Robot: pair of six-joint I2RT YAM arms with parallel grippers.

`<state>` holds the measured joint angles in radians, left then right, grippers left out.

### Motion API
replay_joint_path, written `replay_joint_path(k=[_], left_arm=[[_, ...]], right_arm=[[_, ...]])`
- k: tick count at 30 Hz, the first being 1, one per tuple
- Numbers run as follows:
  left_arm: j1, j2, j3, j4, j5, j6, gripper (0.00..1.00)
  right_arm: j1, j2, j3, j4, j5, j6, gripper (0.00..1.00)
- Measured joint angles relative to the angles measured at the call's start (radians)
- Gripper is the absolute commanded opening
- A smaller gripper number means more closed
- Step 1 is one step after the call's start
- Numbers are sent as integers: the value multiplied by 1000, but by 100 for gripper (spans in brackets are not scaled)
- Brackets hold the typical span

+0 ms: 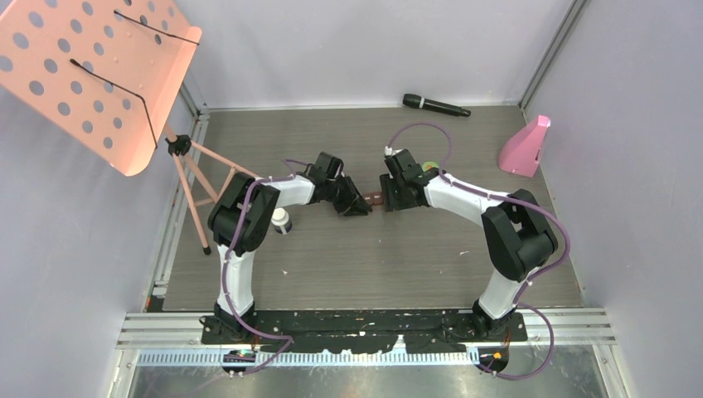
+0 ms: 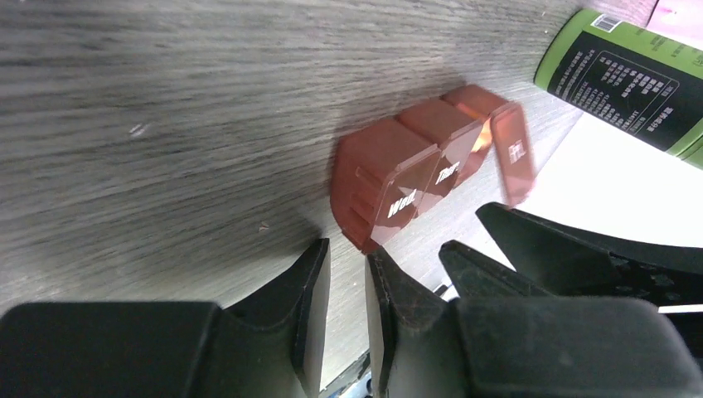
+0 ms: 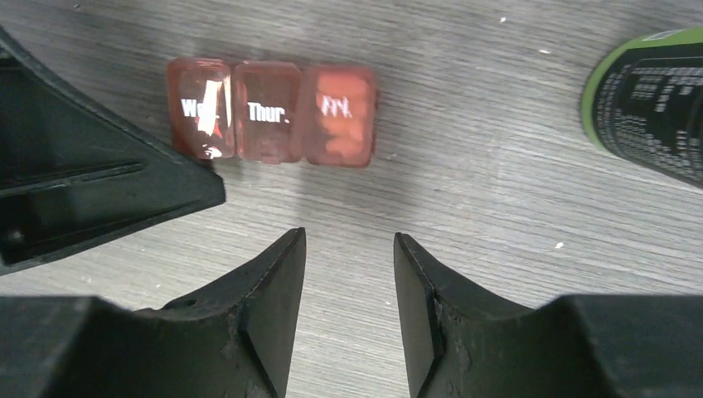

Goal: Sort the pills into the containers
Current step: Adjust the pill container at the center of the board.

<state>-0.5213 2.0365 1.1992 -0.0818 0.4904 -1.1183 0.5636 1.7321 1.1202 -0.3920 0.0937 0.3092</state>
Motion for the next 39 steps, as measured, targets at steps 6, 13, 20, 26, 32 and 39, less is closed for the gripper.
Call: replay_joint_path(k=[6, 13, 20, 26, 32, 39], left_arm=[[3, 0, 8, -13, -8, 7, 27], [3, -8, 10, -13, -19, 31, 34], [5, -35, 10, -27, -78, 76, 35], [5, -47, -3, -29, -97, 90, 34], [5, -57, -13, -32, -107, 110, 31], [5, -59, -20, -30, -105, 113, 28]], right_arm=[[-5, -16, 6, -4, 40, -10, 60], [-19, -23, 64, -7, -6, -19, 63], [-75, -16, 123, -10, -82, 12, 64], [-124, 108, 286, -35, -109, 35, 50], [-134, 282, 406, -76, -118, 37, 44], [-134, 360, 425, -137, -142, 30, 38]])
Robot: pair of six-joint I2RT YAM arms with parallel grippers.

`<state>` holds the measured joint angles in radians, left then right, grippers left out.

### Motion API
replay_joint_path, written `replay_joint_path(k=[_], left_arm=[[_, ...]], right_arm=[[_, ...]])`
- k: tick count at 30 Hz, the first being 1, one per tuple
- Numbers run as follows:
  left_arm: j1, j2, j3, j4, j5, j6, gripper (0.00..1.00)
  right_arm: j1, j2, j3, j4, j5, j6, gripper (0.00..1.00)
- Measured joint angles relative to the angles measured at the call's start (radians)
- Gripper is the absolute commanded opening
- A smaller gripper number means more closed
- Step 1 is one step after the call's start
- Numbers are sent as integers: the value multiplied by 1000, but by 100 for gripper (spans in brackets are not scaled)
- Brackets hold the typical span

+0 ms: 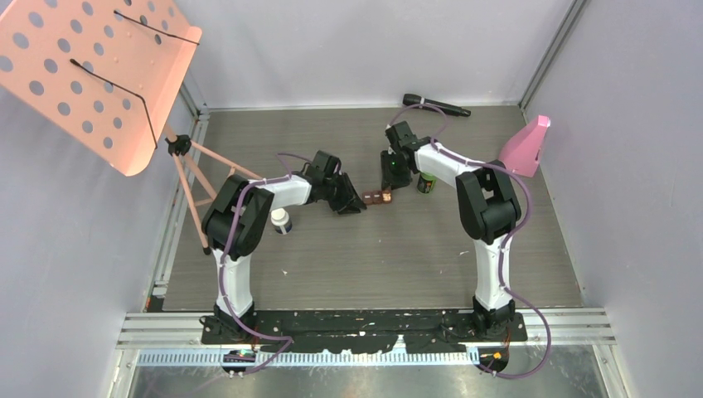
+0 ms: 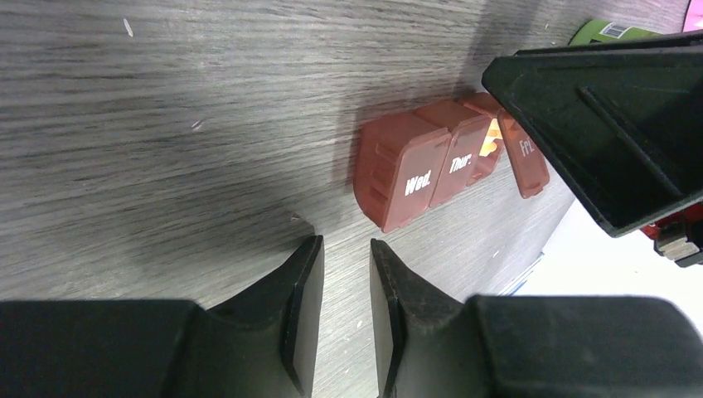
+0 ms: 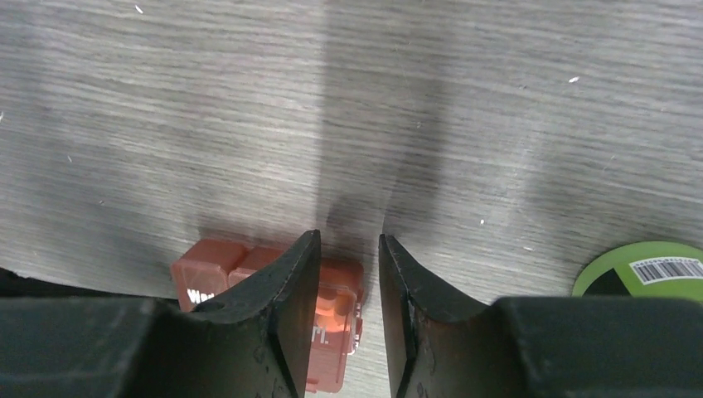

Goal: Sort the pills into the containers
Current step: Adjust the pill container at the center of the board.

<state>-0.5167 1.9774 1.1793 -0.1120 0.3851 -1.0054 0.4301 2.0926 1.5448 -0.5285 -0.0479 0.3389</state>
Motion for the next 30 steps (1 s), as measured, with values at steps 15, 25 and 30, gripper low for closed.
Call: replay_joint_path(k=[15, 25, 30], left_arm=[[0, -17, -112, 221, 35, -68, 37], [0, -24, -135, 310, 35, -101, 37], [-2, -25, -135, 333, 39, -121, 34]], right_arm=[[1, -151, -232, -13, -130, 31, 44], [1, -286, -269, 1, -113, 46, 53], [1, -379, -308, 45, -132, 52, 64]])
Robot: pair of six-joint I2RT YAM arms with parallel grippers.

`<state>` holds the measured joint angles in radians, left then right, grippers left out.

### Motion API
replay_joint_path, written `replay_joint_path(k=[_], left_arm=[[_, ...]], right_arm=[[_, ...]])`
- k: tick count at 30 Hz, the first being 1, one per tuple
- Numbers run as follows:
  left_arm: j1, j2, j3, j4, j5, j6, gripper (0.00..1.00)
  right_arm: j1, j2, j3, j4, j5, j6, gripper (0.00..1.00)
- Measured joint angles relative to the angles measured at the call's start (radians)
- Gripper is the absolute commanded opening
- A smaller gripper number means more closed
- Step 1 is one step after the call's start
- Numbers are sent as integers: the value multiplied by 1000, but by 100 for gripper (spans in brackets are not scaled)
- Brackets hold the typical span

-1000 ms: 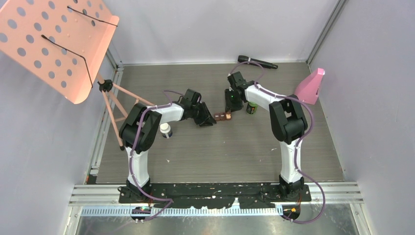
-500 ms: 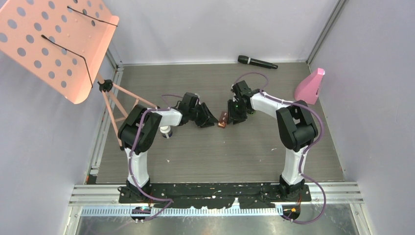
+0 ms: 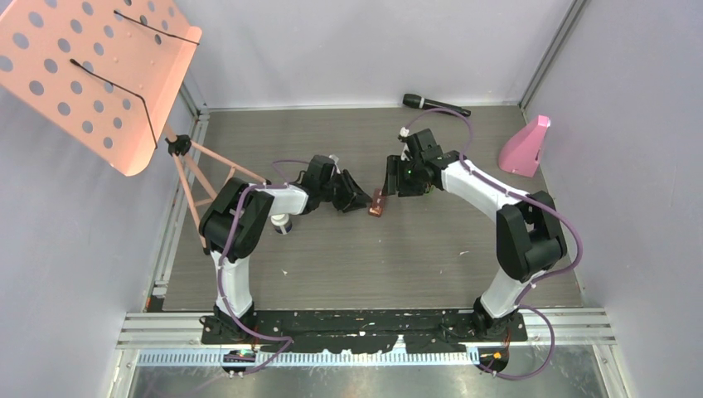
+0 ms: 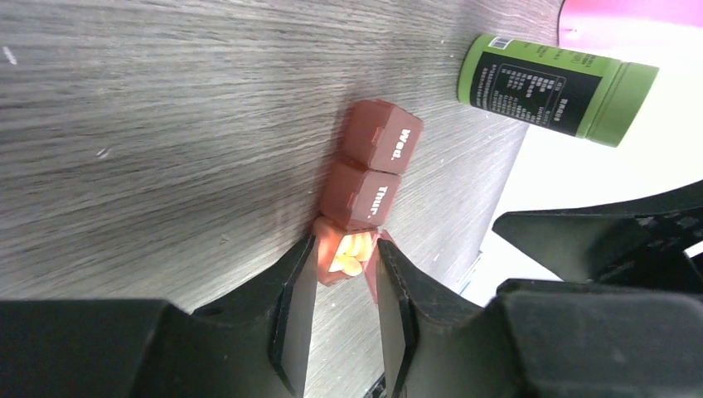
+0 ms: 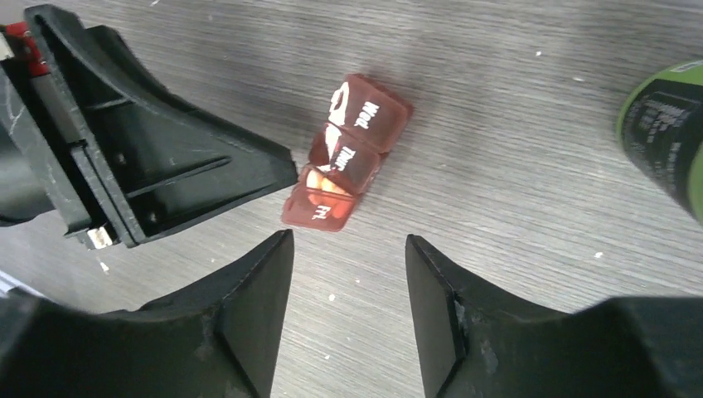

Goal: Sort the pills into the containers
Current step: Adjust the pill container at the center of the board.

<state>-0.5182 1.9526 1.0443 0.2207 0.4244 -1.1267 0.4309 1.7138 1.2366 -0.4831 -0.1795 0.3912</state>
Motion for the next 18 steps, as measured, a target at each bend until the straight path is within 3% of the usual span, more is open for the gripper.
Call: replay_joint_path(k=[3, 5, 11, 18], left_arm=[[-4, 0, 0, 18, 10, -19, 34], [-6, 0, 0, 29, 17, -27, 33], [-15, 0, -1, 46, 33, -51, 33], [-16, -5, -3, 33, 23, -42, 36]], right_arm=[[7, -19, -25, 27, -29, -16, 77], [24, -25, -41, 40, -32, -39, 79], [116, -39, -64, 44, 13, -84, 81], [196, -36, -76, 79, 191, -73, 79]])
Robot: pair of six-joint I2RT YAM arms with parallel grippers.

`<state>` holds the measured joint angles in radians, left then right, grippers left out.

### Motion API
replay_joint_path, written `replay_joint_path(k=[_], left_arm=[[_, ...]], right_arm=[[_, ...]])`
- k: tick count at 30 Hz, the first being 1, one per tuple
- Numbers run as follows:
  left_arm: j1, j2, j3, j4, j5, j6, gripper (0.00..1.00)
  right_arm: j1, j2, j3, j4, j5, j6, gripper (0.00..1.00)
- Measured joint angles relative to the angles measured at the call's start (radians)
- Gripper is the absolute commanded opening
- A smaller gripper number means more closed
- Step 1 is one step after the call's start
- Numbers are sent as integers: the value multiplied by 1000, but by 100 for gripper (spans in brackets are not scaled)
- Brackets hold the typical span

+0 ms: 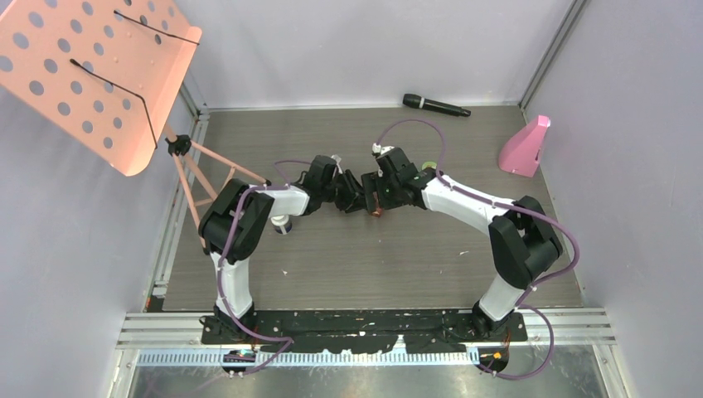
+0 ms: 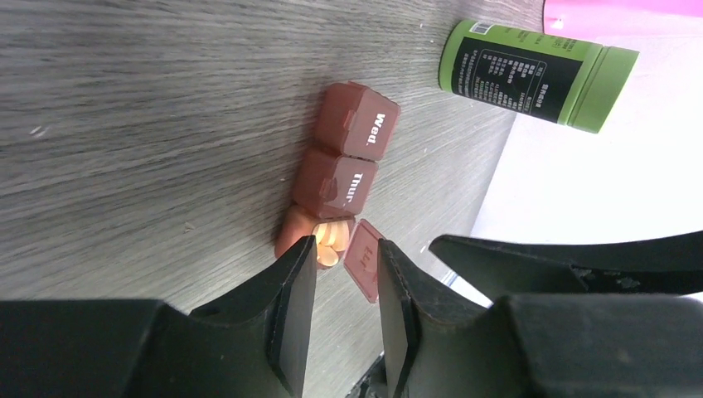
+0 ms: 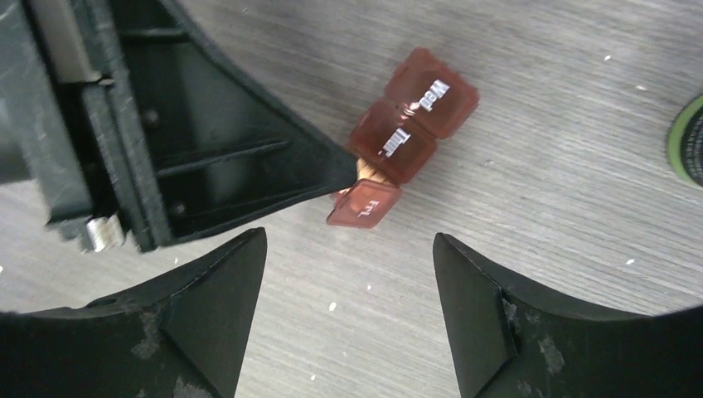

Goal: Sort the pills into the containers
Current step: Adjust the pill container at the center of the board.

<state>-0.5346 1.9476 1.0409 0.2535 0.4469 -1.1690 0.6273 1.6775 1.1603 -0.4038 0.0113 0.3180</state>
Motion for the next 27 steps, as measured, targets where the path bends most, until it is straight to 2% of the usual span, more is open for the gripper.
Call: replay_joint_path(k=[11, 13, 15, 17, 21, 27], left_arm=[[12, -45, 1, -55, -32, 51, 38], [14, -45, 3, -63, -32, 51, 38], [17, -44, 6, -72, -32, 52, 38], [19, -44, 19, -88, -31, 55, 38], [19, -42, 50, -97, -28, 60, 39], [19, -13, 82, -107, -19, 73, 39]], right_arm=[[6, 82, -26, 84, 138, 37, 70], [7, 98, -26, 88, 148, 40, 65], [7, 104, -26, 89, 153, 40, 54], [6, 105, -25, 89, 153, 37, 48], [7, 105, -23, 89, 152, 27, 42], [7, 102, -23, 89, 152, 6, 38]])
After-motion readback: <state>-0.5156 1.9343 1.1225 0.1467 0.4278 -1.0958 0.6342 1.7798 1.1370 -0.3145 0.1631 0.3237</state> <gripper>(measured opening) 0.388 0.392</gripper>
